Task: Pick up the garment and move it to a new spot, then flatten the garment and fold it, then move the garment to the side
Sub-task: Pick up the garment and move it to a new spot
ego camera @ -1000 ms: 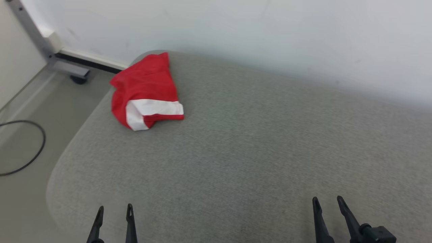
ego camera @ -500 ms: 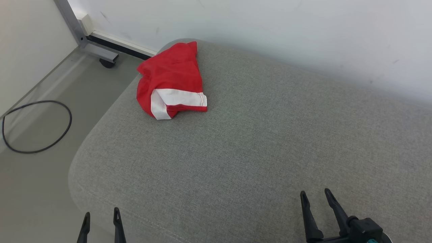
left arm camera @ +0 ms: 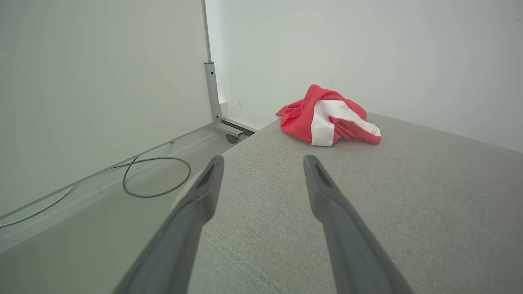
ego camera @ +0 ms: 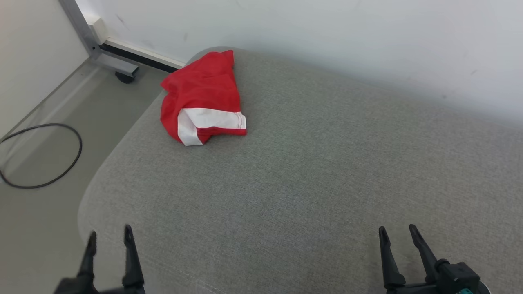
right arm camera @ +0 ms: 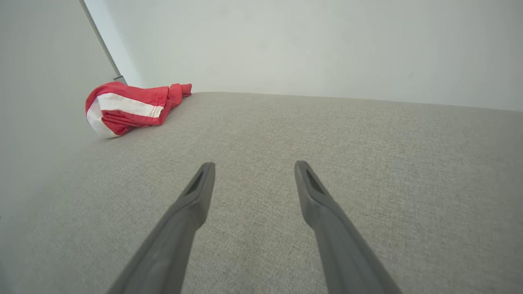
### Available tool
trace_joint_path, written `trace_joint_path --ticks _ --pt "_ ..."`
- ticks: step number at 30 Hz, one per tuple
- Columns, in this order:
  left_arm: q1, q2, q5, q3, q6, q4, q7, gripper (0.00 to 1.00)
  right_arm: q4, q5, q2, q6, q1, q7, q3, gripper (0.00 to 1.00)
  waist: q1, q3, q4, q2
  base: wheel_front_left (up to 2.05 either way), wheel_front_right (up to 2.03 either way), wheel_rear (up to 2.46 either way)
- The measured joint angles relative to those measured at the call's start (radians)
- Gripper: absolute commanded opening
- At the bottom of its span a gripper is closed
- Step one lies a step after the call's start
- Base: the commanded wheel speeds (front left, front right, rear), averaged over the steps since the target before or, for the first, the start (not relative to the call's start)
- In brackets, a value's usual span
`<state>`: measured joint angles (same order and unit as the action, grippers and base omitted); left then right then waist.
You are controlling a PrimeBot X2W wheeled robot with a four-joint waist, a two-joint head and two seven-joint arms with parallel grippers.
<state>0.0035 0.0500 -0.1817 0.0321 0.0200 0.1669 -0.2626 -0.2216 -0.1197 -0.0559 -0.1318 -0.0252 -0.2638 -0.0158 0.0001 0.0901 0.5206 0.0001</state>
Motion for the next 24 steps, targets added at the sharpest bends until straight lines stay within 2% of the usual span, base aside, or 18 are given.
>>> trace_joint_path --ticks 5,8,16,24 --pt "-0.136 0.004 -0.005 0.069 -0.06 0.045 0.0 1.0 0.021 0.016 -0.001 0.0 0.007 0.0 -0.016 1.0 0.0 0.012 -0.03 -0.0001 0.0 0.0 0.0" --pt "-0.241 0.026 -0.003 0.104 -0.092 0.083 0.0 1.0 0.029 0.025 -0.012 0.0 0.023 0.0 -0.012 1.0 0.0 0.033 -0.055 0.0 0.0 0.0 0.0" --pt "-0.472 0.076 -0.072 0.222 -0.122 0.182 0.0 1.0 0.079 0.025 -0.026 0.0 0.094 0.0 -0.005 1.0 0.0001 0.102 -0.146 0.0001 0.0 0.0 0.0" --pt "-0.68 0.193 -0.132 0.27 -0.143 0.358 0.0 1.0 0.17 0.033 -0.038 0.0 0.132 0.0 -0.022 1.0 0.0002 0.197 -0.266 0.0002 0.0 0.0 0.0"
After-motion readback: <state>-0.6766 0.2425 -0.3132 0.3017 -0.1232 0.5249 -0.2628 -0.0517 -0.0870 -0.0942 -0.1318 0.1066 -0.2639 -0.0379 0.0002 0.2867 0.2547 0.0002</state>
